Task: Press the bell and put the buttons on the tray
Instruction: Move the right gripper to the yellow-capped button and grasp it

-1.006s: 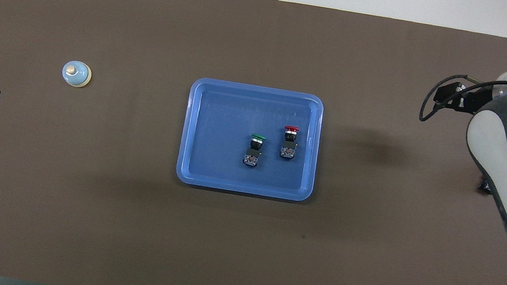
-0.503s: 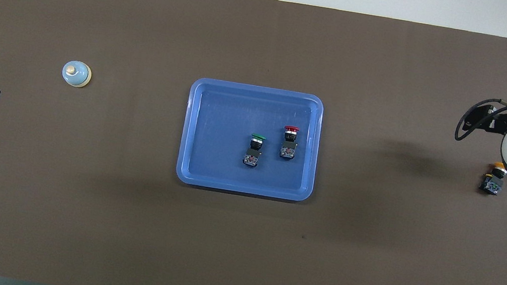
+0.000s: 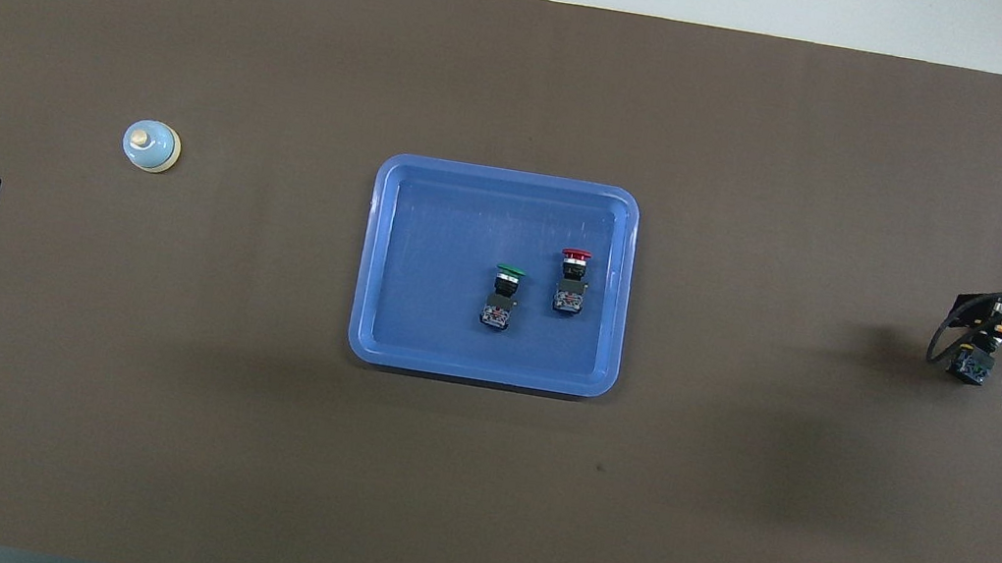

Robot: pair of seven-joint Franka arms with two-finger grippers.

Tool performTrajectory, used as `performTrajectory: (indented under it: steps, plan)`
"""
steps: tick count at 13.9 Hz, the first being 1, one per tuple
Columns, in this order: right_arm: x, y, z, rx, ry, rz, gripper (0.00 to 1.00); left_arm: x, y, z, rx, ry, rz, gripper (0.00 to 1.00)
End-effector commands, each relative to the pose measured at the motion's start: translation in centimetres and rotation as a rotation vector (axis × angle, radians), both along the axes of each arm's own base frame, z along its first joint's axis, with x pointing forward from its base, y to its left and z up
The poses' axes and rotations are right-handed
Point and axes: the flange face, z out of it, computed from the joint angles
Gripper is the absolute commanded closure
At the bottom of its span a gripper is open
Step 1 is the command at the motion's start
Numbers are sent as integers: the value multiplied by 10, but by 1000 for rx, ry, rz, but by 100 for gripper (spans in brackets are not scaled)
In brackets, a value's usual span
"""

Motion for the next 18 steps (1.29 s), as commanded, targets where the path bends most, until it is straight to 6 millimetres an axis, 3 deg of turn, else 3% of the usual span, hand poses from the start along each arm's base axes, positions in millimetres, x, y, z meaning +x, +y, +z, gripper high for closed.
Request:
performTrajectory:
  steps: [1, 6, 8, 9, 11, 12, 15, 18]
  plan:
    - [-11, -7, -13, -8, -13, 19, 0, -6, 2, 2, 3, 6, -2, 0]
    - [-17, -17, -37, -14, -31, 40, 0, -6, 2, 2, 3, 6, -2, 0]
    - [-19, -20, -39, -14, -30, 40, 12, -6, 2, 2, 3, 6, -2, 0]
    - [-19, -20, -38, -14, -30, 42, 34, -6, 2, 2, 3, 6, -2, 0]
    - [-20, -19, -39, -11, -19, 57, 92, -6, 2, 2, 3, 6, -2, 0]
    - [-20, -18, -40, -10, -16, 69, 100, -6, 2, 2, 3, 6, -3, 0]
    - [-16, -12, -35, -10, -15, 83, 100, -6, 2, 2, 3, 6, -2, 0]
    - [3, 9, -10, -3, 4, 121, 100, -6, 2, 2, 3, 6, -2, 0]
